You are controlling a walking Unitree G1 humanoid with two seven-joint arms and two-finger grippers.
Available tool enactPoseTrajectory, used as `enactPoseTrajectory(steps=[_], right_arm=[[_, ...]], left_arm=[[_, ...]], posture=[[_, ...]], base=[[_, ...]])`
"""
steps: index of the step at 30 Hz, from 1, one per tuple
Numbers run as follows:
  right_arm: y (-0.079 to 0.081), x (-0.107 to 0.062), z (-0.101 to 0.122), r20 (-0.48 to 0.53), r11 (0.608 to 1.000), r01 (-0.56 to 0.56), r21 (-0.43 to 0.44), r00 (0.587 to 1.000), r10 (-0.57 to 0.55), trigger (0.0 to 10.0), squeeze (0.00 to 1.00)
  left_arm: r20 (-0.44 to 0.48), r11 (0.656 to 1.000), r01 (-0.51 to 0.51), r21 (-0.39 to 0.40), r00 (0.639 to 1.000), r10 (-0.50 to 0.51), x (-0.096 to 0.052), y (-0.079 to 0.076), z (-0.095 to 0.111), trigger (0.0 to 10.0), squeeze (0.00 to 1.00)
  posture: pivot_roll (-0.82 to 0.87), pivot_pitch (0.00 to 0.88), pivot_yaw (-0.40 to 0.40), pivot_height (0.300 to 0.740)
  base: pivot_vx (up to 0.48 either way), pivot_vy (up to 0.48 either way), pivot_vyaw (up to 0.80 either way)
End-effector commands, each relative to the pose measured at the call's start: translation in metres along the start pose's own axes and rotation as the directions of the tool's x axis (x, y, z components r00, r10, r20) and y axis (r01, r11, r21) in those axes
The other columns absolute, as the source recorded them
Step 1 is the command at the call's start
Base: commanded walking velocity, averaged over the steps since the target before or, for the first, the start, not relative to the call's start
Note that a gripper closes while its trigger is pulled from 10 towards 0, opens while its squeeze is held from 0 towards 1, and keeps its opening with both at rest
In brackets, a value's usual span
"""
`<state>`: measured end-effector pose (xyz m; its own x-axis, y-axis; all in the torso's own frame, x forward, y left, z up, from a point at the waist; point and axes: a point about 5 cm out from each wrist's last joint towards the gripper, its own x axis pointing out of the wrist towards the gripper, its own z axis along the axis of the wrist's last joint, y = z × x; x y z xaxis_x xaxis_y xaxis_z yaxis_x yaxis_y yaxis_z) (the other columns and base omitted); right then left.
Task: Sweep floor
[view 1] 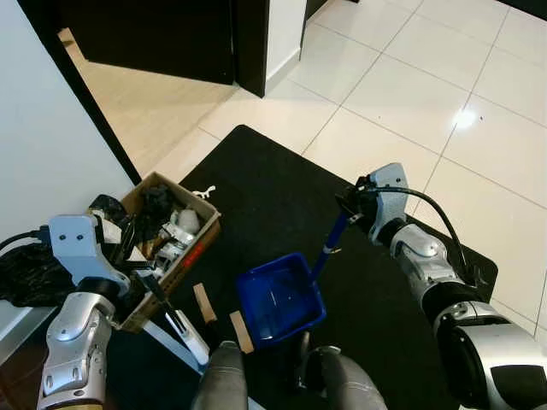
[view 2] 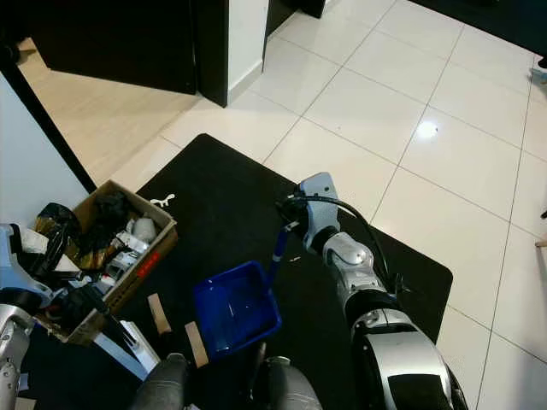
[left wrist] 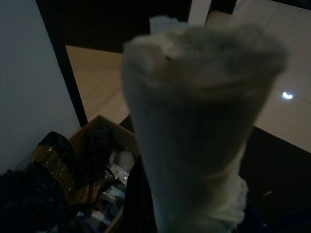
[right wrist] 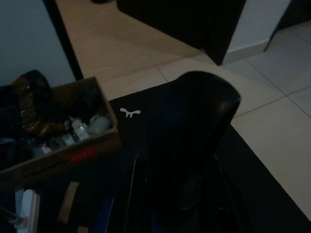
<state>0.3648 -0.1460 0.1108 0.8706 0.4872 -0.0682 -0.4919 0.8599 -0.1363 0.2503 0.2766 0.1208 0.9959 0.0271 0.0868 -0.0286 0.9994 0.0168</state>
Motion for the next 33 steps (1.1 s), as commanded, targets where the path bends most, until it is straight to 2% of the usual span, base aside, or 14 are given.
enactPoseTrajectory(steps=[1,5,9,11,13,19,23,28,29,33], right_arm=[[-0.004,-0.004,-0.004,-0.022,1.0,-0.006,-0.029,1.0,0.006,10.0,0.0],[-0.004,-0.005,-0.005,-0.026,1.0,-0.001,-0.028,1.0,0.0,10.0,0.0],[-0.001,-0.005,-0.008,-0.031,1.0,0.001,-0.026,1.0,-0.002,10.0,0.0],[0.003,-0.004,-0.01,-0.033,1.0,-0.002,-0.019,0.999,0.002,10.0,0.0],[0.003,-0.004,-0.01,-0.033,1.0,-0.003,-0.018,0.999,0.003,10.0,0.0],[0.005,-0.004,-0.012,-0.043,1.0,0.001,0.0,0.999,-0.001,10.0,0.0],[0.004,-0.004,-0.012,-0.044,1.0,0.005,0.0,0.999,-0.005,10.0,0.0],[0.004,-0.003,-0.011,-0.044,1.0,0.004,-0.002,0.999,-0.004,10.0,0.0],[0.004,-0.003,-0.01,-0.043,1.0,0.003,-0.004,0.999,-0.003,10.0,0.0],[0.004,-0.002,-0.01,-0.043,1.0,0.001,-0.005,0.999,-0.002,10.0,0.0]], left_arm=[[-0.043,1.0,0.017,-0.023,0.999,-0.017,-0.003,-0.008,-0.013,10.0,0.0],[-0.045,0.998,0.042,-0.047,0.998,-0.044,0.0,-0.017,-0.016,10.0,0.0],[-0.055,0.992,0.074,-0.103,0.995,-0.08,0.003,-0.029,-0.022,10.0,0.0],[-0.054,0.981,0.091,-0.17,0.993,-0.101,0.009,-0.04,-0.024,10.0,0.0],[-0.054,0.979,0.095,-0.181,0.993,-0.106,0.01,-0.042,-0.024,10.0,0.0],[-0.046,0.952,0.186,-0.242,0.978,-0.202,0.016,-0.074,-0.028,10.0,0.0],[-0.015,0.942,0.213,-0.26,0.974,-0.225,0.024,-0.087,-0.023,10.0,0.0],[0.001,0.939,0.224,-0.263,0.973,-0.232,0.029,-0.091,-0.02,10.0,0.0],[0.03,0.932,0.229,-0.283,0.973,-0.229,0.037,-0.096,-0.013,10.0,0.0],[0.064,0.922,0.236,-0.308,0.972,-0.227,0.045,-0.1,-0.005,10.0,0.0]], posture=[[0.36,0.233,-0.114,0.74],[0.36,0.231,-0.115,0.74],[0.36,0.227,-0.116,0.74],[0.36,0.222,-0.114,0.74],[0.36,0.222,-0.113,0.74],[0.36,0.222,-0.113,0.74],[0.36,0.227,-0.116,0.74],[0.36,0.227,-0.117,0.74],[0.36,0.227,-0.118,0.74],[0.36,0.227,-0.12,0.74]], base=[[0.0,0.0,0.0],[0.0,0.0,0.0],[0.0,0.0,0.0],[0.0,0.0,0.0],[0.0,0.0,0.0],[0.0,0.0,0.0],[0.0,0.0,0.0],[0.0,0.0,0.0],[0.0,0.0,0.0],[0.0,0.0,0.0]])
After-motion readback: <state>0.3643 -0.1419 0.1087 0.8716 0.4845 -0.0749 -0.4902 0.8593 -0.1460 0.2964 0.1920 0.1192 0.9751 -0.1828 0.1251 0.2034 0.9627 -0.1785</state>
